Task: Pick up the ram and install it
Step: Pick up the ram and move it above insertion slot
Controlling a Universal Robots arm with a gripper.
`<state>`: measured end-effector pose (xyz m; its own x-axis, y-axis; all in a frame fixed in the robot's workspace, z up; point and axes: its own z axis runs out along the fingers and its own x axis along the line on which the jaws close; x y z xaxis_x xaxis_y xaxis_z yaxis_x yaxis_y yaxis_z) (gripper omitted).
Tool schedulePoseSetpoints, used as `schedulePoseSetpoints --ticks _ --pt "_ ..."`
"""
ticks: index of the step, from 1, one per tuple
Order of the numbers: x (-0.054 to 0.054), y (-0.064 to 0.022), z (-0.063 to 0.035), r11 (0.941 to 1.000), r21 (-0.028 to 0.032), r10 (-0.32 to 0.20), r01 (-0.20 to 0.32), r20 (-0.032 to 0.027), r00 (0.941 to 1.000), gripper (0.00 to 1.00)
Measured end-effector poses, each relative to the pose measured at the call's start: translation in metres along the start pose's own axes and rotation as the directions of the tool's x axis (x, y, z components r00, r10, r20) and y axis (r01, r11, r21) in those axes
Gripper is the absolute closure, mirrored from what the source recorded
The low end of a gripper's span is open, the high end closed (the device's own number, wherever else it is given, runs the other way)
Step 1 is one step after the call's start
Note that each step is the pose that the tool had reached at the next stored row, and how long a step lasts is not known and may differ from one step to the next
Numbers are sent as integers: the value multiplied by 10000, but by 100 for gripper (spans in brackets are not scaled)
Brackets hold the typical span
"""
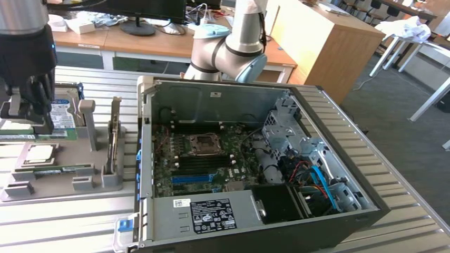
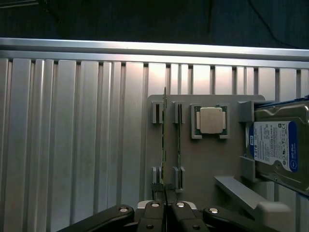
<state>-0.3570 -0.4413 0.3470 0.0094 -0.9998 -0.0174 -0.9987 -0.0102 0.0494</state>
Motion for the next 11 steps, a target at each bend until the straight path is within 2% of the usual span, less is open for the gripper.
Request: schedulePoseSetpoints --ticks 11 --pt "-3 9 -182 10000 0 1 -1 -7 10000 89"
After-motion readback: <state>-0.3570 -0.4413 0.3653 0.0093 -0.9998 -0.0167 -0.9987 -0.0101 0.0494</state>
